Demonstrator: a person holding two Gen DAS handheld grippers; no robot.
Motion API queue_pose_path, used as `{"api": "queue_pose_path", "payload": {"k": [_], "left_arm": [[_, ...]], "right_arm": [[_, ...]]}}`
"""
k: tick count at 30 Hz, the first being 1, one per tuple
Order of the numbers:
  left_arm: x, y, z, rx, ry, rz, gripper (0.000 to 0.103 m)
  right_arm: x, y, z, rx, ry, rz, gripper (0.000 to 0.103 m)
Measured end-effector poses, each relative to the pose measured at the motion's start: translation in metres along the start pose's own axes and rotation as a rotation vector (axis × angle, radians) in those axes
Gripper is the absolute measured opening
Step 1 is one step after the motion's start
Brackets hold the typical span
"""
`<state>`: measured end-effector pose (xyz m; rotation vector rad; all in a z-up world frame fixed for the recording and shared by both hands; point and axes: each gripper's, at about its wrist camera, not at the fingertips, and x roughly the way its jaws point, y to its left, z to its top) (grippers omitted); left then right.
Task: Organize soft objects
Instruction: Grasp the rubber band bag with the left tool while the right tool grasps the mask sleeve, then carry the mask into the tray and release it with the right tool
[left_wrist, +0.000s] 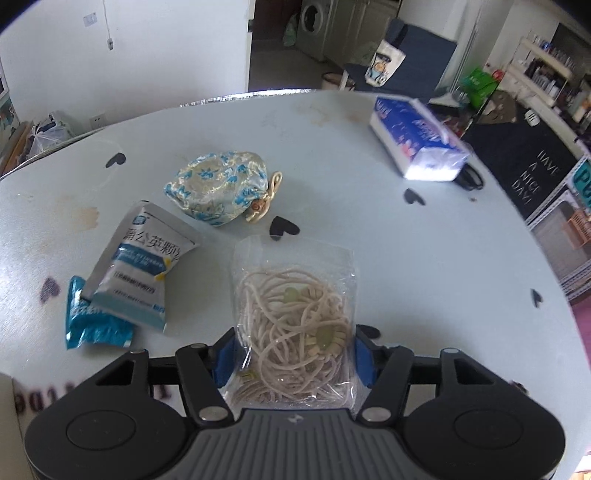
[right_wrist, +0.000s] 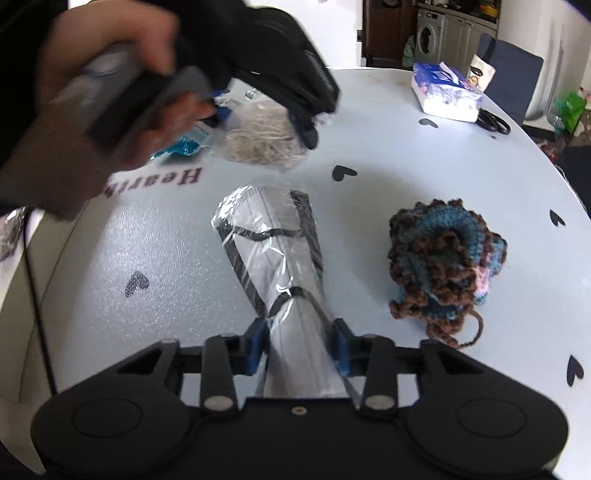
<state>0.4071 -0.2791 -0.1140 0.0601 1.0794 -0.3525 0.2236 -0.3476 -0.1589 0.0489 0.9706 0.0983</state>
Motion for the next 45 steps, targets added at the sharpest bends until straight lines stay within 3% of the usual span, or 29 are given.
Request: {"api": "queue_pose_path", "payload": {"k": [10,25,30,45], "left_arm": [[-0.062,0.015,-0.032,-0.052,-0.071,-0.057,0.062],[-0.133,0.073,-0.09,-0.117,-0.162,-0.033,0.062],[-0.155,0.113,-0.114,-0.144,-0.177,-0.03,0.062],[-0.207,0.251,-0.183,-0.244,-0.188,0.005,0.062]], "right_arm": [[-0.02,-0.007,-0.001,0.024,-0.05,-0.008,0.039],[-0.048,0.005,0.002,0.068,-0.104,-0.027,0.039],[-0.053,0.032,0.008,0.073,-0.122,-0.017,0.04],[-0.066,0.167,0.032,0.052,-0.175,0.059,0.041]]}}
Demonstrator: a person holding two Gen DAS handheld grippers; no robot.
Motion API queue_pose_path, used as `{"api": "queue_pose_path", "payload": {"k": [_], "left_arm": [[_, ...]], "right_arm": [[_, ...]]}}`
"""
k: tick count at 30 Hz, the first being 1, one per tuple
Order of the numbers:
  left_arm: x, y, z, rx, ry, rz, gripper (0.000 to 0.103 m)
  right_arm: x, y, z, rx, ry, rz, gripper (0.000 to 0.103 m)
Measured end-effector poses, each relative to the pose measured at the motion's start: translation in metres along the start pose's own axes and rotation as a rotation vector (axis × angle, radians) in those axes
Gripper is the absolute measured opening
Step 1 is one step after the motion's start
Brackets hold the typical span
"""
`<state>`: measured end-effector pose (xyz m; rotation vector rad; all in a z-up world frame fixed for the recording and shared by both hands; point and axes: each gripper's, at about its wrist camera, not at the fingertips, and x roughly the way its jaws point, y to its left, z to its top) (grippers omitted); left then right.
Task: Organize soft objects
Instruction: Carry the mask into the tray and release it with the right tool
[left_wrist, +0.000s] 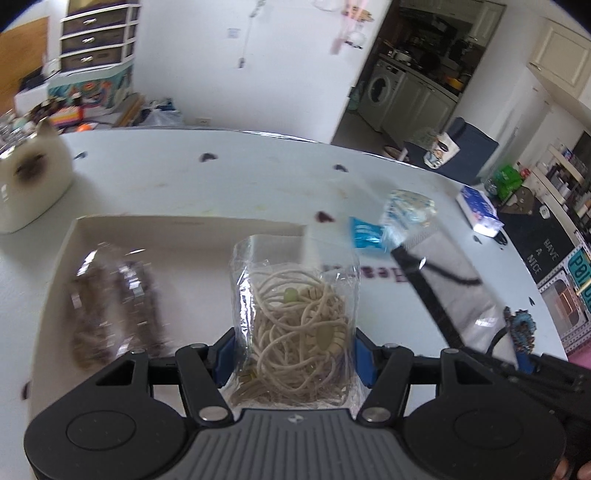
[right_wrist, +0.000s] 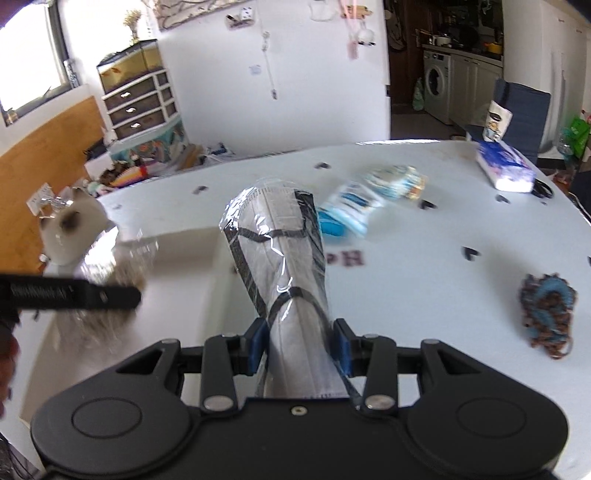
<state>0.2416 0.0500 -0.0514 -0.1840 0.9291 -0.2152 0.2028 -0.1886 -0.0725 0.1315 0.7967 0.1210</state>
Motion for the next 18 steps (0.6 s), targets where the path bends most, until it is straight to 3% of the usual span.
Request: {"api": "queue_pose_path", "payload": {"k": [10,18], "left_arm": [[-0.024,0.081,-0.029,-0.053,0.028,0.039,0.062],[-0.038,0.129,-0.052,-0.093,0.074,0.076,0.062]], "right_arm": [[0.017,0.088,0.0,0.054,0.039,0.05,0.041],[0.049,0.126,-0.005,0.196,0.105,0.045,0.045]]}}
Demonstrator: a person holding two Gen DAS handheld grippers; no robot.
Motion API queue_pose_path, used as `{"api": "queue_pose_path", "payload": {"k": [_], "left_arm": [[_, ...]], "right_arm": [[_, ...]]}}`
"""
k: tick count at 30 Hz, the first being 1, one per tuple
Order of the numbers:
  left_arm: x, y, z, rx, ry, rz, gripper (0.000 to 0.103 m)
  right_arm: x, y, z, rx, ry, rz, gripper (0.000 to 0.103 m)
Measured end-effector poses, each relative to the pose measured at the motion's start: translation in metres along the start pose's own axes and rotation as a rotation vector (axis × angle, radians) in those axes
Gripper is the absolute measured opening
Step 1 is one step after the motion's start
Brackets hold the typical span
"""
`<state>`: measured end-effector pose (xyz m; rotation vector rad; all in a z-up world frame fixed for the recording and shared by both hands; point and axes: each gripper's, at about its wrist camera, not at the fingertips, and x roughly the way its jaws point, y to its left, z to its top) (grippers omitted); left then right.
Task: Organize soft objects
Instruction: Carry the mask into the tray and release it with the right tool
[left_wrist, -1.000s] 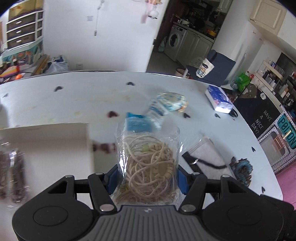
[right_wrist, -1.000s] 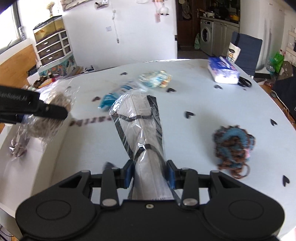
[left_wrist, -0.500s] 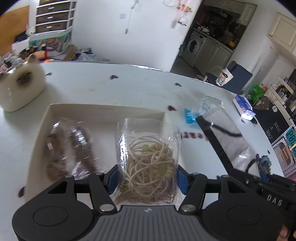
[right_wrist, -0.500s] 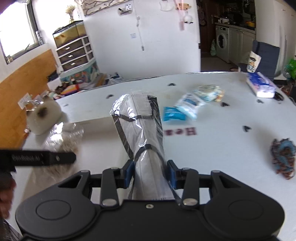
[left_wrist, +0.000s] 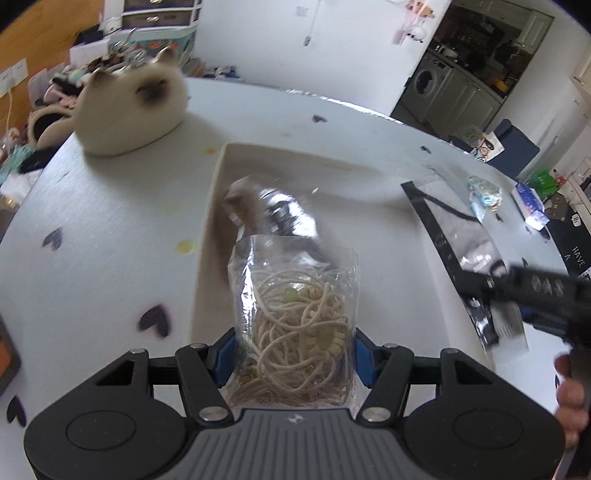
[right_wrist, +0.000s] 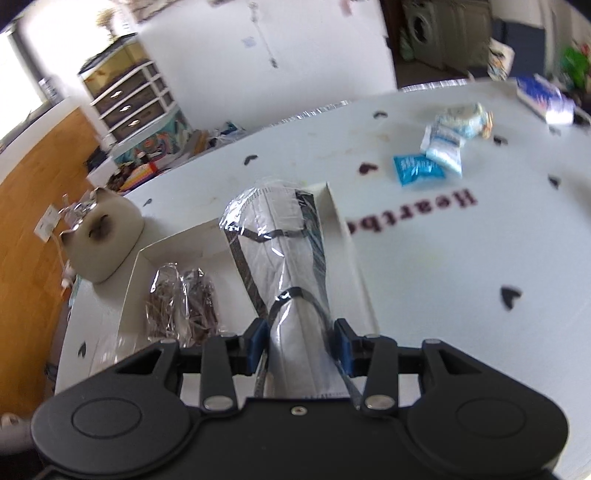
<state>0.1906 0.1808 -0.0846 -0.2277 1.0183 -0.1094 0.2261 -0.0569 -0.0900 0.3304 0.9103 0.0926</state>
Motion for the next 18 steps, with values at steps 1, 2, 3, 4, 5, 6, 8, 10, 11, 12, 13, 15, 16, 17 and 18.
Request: {"api": "queue_pose_path", "payload": {"k": [1,2,3,4,5,6,8,10,11,12,13,15,16,17,18], "left_arm": [[-0.001,0.004,-0.002,-0.004,0.006,0.001,0.062],[-0.001,0.009,-0.004,-0.008,0.013,0.0,0.062],[-0.001,0.012,-0.007,-0.009,0.019,0.001,0.062],[-0.001,0.015,-0.008,-0.01,0.025,0.003,0.062],[-0.001,0.017,-0.009,-0.01,0.03,0.003,0.062],[-0.001,0.02,-0.01,-0.011,0.035,0.0,0.062],[-0.001,0.023,-0.013,-0.014,0.039,-0.019,0.062],[0.0,0.023,-0.014,-0.004,0.045,-0.023,0.062],[0.001,0.022,-0.015,0.001,0.049,-0.027,0.062],[0.002,0.021,-0.015,0.005,0.056,-0.03,0.062],[0.005,0.019,-0.014,0.008,0.064,-0.034,0.062],[0.008,0.017,-0.016,0.007,0.084,-0.044,0.062],[0.01,0.016,-0.018,0.003,0.094,-0.047,0.062],[0.012,0.016,-0.019,-0.003,0.105,-0.049,0.062],[0.012,0.016,-0.02,-0.006,0.114,-0.048,0.062]], "right_arm": [[0.006,0.003,0.0,0.023,0.005,-0.008,0.057],[0.012,0.005,0.0,0.043,0.007,-0.016,0.067],[0.018,0.006,0.0,0.062,0.003,-0.017,0.09],[0.023,0.008,-0.001,0.073,-0.005,-0.013,0.098],[0.026,0.011,-0.002,0.065,-0.009,-0.013,0.098],[0.028,0.015,-0.003,0.042,-0.008,-0.019,0.098],[0.029,0.024,-0.006,-0.012,-0.009,-0.041,0.098],[0.026,0.027,-0.01,-0.039,-0.018,-0.057,0.096],[0.025,0.028,-0.01,-0.05,-0.019,-0.06,0.095],[0.024,0.029,-0.011,-0.067,-0.018,-0.059,0.091],[0.024,0.031,-0.013,-0.09,-0.015,-0.053,0.087],[0.026,0.037,-0.015,-0.15,0.005,-0.022,0.081],[0.028,0.041,-0.017,-0.192,0.024,-0.006,0.076],[0.031,0.046,-0.02,-0.241,0.05,0.005,0.074],[0.034,0.052,-0.024,-0.291,0.076,0.009,0.071]]}}
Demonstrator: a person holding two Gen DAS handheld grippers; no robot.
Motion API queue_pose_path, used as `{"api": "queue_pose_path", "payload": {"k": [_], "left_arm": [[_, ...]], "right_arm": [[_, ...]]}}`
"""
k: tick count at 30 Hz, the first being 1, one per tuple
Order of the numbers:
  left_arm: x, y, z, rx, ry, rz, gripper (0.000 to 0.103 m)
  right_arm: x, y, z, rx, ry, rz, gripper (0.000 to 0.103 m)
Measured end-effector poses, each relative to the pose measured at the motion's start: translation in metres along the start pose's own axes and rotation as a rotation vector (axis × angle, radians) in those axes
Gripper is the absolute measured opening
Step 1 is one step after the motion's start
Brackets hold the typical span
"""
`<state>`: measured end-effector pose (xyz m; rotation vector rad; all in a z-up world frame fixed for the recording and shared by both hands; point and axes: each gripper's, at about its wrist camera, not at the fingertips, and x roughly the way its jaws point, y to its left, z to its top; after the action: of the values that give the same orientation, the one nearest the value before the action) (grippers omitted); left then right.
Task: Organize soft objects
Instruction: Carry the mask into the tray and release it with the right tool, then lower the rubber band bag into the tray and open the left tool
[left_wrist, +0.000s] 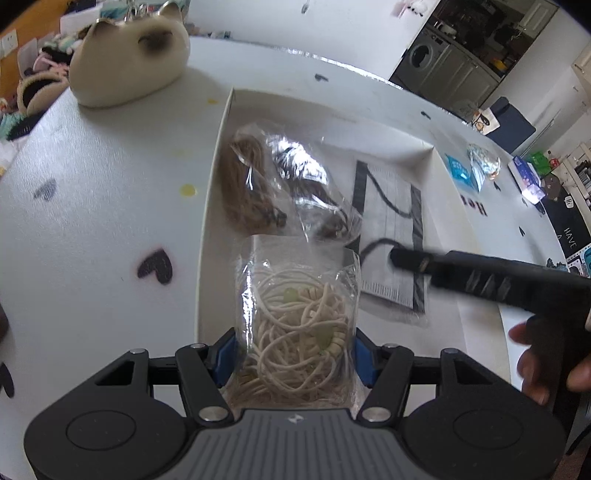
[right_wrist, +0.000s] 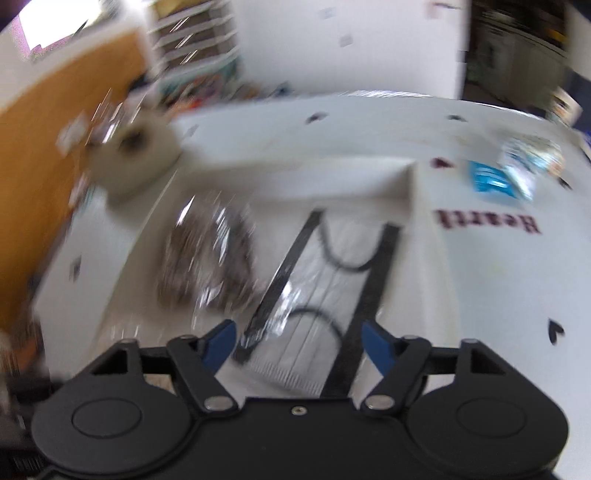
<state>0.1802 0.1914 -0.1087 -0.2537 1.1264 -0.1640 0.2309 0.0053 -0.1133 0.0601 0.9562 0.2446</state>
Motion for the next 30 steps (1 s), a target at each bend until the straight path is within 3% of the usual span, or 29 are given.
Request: {"api": "queue_pose_path", "payload": {"k": [4,7,9,12,16,17,20,22,25,30], "left_arm": [[0.003,0.0,-0.001,-0.015,0.016,0.008,0.062],[0.003,0.001,-0.001,-0.026,0.014,0.013,0.062],[0.003,0.0,-0.002,-0.033,0.013,0.019,0.062],[0.003,-0.002,-0.002,-0.039,0.012,0.033,0.062],[0.004,-0.004,-0.003,-0.052,0.014,0.048,0.062],[0.003,-0.004,-0.004,-0.056,0.012,0.05,0.062],[0.0,-0.005,-0.005,-0.067,-0.003,0.064,0.062],[-0.001,-0.006,-0.006,-0.073,-0.01,0.073,0.062],[0.0,-0.009,-0.007,-0.07,-0.005,0.098,0.063],[0.008,-0.02,-0.007,-0.042,0.012,0.168,0.064]], "right_arm": [[0.011,0.022,-0.016,-0.248,0.094,-0.007,0.07],[0.018,0.025,-0.03,-0.371,0.107,-0.119,0.07],[0.021,0.016,-0.03,-0.377,0.102,-0.2,0.07],[0.021,-0.001,-0.021,-0.331,0.077,-0.256,0.06],[0.013,-0.004,-0.015,-0.319,0.046,-0.236,0.06],[0.009,-0.002,-0.015,-0.322,0.025,-0.193,0.059],[0.001,0.002,-0.014,-0.27,0.031,0.03,0.039],[0.005,0.007,-0.016,-0.25,0.06,0.126,0.021],[0.019,0.012,-0.021,-0.261,0.113,0.163,0.009],[0.022,-0.004,-0.024,-0.238,0.11,0.068,0.006]]}}
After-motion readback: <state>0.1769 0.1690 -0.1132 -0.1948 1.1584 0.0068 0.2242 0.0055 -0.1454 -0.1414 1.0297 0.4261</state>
